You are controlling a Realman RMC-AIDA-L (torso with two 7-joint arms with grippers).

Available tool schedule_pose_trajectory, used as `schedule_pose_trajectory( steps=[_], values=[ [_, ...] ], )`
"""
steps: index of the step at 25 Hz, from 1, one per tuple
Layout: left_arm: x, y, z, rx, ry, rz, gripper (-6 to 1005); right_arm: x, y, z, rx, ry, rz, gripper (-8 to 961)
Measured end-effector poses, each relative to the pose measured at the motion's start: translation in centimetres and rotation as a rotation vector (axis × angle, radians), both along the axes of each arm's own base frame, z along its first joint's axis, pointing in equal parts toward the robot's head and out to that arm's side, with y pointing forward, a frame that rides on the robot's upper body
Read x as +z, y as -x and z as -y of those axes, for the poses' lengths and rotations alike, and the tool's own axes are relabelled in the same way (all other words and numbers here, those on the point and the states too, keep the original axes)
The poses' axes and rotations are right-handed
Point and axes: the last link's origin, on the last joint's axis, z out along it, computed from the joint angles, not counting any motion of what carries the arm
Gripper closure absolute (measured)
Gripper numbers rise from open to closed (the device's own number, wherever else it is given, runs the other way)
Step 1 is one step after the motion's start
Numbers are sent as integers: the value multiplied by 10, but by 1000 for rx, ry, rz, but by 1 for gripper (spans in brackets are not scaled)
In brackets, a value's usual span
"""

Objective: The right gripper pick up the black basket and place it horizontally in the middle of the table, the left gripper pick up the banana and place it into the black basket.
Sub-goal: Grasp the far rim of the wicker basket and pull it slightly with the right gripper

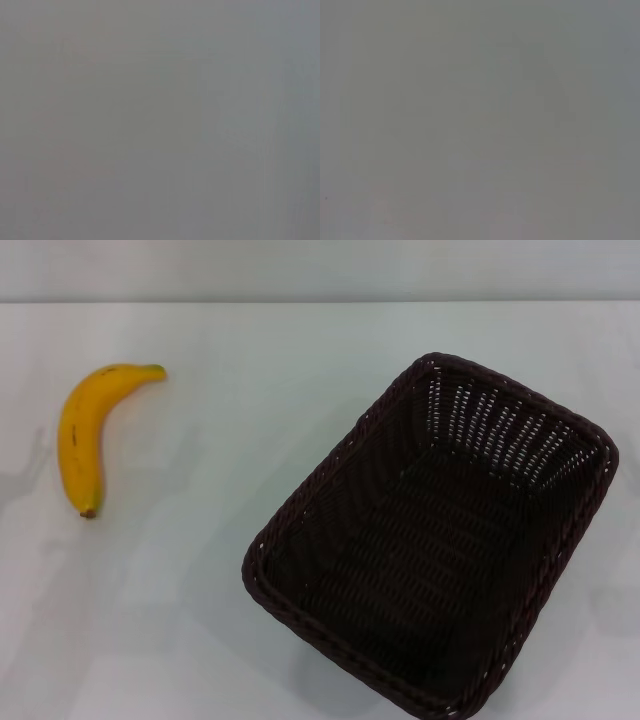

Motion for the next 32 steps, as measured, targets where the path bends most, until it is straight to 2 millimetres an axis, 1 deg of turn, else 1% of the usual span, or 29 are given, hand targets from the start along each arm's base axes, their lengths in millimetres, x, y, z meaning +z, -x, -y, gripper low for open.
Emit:
schedule_pose_trajectory(
  steps=[10,12,14,18,21,24,28,32],
  values=[
    [4,0,-3,-1,-17,0,111,2,3,-4,14,0,-3,84],
    [5,0,-3,1,-23,2,111,4,5,-8,35,13,-22,84],
    [6,0,-3,3,-30,4,111,9,5,-14,62,56,-53,84],
    [7,0,-1,1,-39,7,111,28,10,-32,110,183,-96,90],
    [7,2,2,6,-44,8,111,40,24,-54,140,319,-131,100],
    [8,4,6,11,-48,7,111,51,44,-74,150,440,-116,102],
    [8,7,13,19,-51,10,111,65,82,-100,128,621,-72,104],
    [9,8,18,17,-56,12,111,68,115,-117,87,786,-46,106]
  ],
)
